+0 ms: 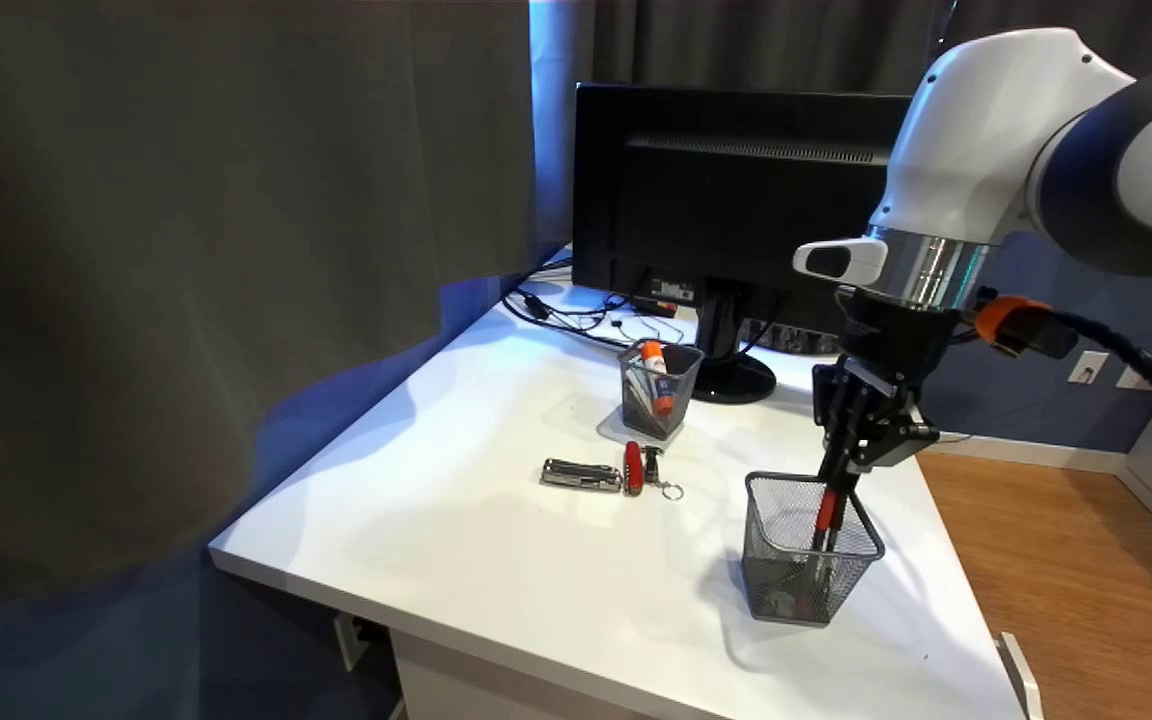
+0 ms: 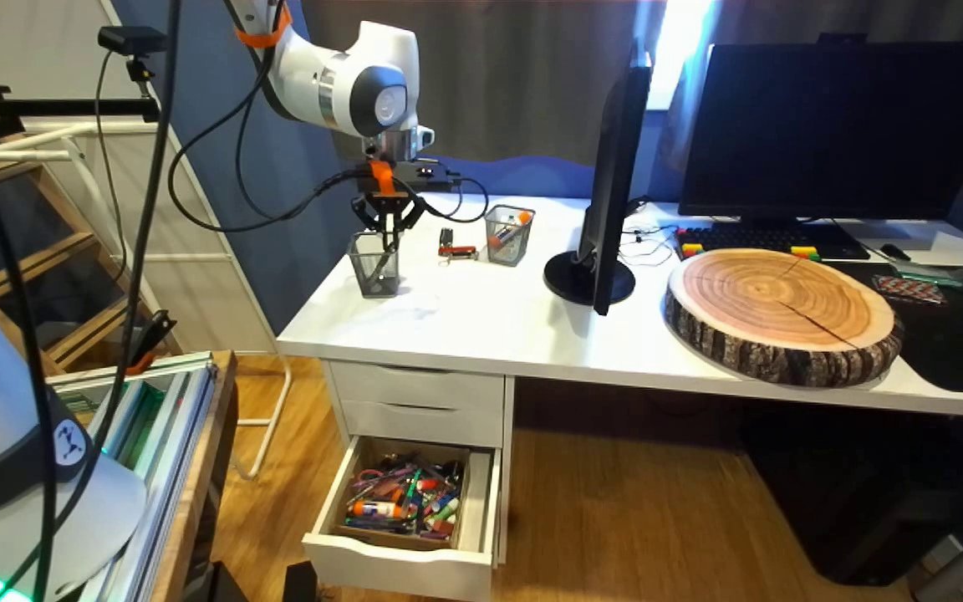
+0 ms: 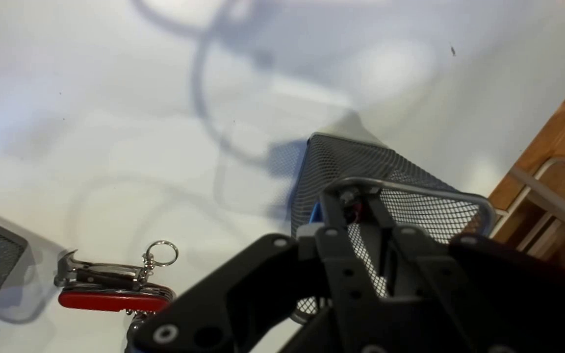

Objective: Remove the pens from the basket on the left and put them on the desk

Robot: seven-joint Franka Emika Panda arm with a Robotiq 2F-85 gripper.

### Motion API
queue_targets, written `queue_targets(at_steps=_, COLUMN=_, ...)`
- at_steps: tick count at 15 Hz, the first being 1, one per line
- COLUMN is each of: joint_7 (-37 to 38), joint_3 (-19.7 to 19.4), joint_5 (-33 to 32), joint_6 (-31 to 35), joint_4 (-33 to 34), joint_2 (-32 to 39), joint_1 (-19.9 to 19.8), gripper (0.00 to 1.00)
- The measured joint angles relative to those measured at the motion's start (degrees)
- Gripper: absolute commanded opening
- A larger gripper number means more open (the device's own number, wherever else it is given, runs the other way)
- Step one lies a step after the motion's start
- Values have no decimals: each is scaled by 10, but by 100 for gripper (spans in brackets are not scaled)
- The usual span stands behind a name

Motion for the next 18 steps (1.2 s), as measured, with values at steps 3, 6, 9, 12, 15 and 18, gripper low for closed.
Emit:
queue_targets(at_steps=3, joint_7=0, joint_3=0, joint_5=-1, joint_6=0, joint_4=0, joint_2=0, joint_1=0, gripper=7)
queue_targets(at_steps=6, joint_7=0, joint_3=0, joint_5=-2, joint_6=0, joint_4=0, joint_2=0, joint_1=0, gripper=3)
queue_targets(at_steps=9, joint_7=0, joint_3=0, joint_5=-2, joint_6=0, joint_4=0, joint_2=0, joint_1=0, gripper=3)
queue_targets(at_steps=12, joint_7=0, joint_3=0, joint_5=-2, joint_6=0, joint_4=0, joint_2=0, joint_1=0, gripper=3)
queue_targets(at_steps=15, joint_7=0, joint_3=0, joint_5=-6, joint_6=0, joint_4=0, joint_2=-1, joint_1=0, gripper=3)
queue_targets(at_steps=18, joint_7=0, joint_3=0, joint_5=-11, joint_6=0, joint_4=0, joint_2=-6, joint_1=0, gripper=3)
